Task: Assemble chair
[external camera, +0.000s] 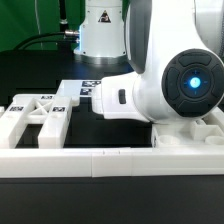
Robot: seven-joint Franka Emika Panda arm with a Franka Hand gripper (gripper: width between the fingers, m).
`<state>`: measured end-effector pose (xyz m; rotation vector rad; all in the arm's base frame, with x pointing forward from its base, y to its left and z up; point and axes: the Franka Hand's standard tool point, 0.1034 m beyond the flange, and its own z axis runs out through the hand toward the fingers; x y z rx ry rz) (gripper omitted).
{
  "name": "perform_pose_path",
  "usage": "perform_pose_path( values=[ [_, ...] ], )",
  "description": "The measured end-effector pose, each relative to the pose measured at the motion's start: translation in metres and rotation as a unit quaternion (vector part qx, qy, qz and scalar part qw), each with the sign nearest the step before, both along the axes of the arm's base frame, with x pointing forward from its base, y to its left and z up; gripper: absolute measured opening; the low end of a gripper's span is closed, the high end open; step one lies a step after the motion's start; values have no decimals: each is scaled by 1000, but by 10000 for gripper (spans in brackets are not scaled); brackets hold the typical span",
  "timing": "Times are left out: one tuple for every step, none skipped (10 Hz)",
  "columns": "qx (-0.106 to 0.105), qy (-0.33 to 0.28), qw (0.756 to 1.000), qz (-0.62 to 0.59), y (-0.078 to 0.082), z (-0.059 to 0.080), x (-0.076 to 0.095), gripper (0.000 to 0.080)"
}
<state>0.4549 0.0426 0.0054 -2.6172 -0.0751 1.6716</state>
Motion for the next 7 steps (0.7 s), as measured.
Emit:
perform_pose_path(
  values=[
    [1, -2, 1000, 0, 0, 2, 2, 285],
    [3, -6, 1000, 0, -1, 7, 7, 285],
    [7, -9, 1000, 1, -1, 14, 11, 285],
    [9, -10, 1000, 2, -1, 26, 16, 285],
    [12, -12, 1000, 3, -1, 39, 22, 285],
    [15, -18, 1000, 4, -2, 47, 28, 285],
    [16, -18, 1000, 4, -2, 44, 27, 285]
  ],
)
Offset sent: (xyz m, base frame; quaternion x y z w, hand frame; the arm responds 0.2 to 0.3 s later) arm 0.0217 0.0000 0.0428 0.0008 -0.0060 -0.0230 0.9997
